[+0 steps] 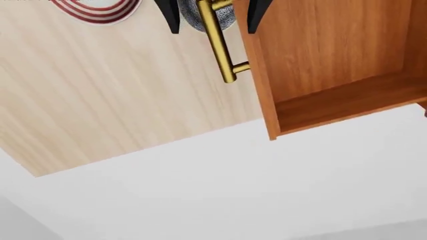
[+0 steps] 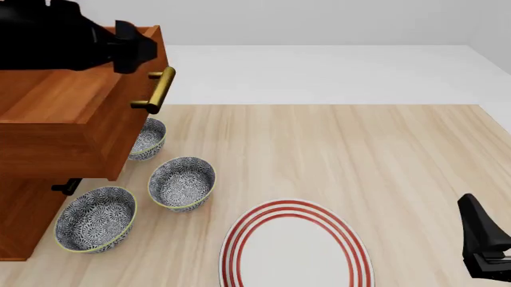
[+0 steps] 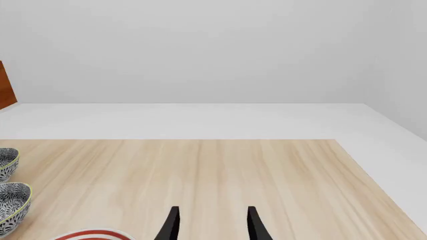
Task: Open the top drawer of the cabinet.
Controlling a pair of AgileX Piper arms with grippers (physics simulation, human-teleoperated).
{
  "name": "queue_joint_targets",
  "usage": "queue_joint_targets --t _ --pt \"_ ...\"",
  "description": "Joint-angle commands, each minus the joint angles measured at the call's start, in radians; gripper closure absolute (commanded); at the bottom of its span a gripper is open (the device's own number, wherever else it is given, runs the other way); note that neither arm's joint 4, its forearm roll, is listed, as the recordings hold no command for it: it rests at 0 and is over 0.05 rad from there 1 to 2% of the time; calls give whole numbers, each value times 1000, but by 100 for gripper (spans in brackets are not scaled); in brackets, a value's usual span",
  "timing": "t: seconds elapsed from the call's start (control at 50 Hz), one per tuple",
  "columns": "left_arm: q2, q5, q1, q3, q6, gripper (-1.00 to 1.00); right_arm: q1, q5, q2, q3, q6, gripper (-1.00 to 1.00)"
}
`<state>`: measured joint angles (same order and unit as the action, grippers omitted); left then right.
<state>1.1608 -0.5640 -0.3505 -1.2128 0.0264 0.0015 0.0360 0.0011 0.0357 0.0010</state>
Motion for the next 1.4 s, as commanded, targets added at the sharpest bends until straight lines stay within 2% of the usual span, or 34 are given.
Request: queue_joint_targets --t 0.02,0.5,0.74,0.96,1.4 --pt "-24 -10 -7 -3 -11 -100 0 0 0 0 0 -100" --pt "-71 -7 -45 25 -12 -100 0 0 0 0 0 -100" --pt "-108 13 -75 55 20 -100 0 0 0 0 0 -100" --pt "-147 35 -112 90 18 -100 0 0 0 0 0 -100" --pt "-165 36 -168 102 39 -100 0 0 0 0 0 -100"
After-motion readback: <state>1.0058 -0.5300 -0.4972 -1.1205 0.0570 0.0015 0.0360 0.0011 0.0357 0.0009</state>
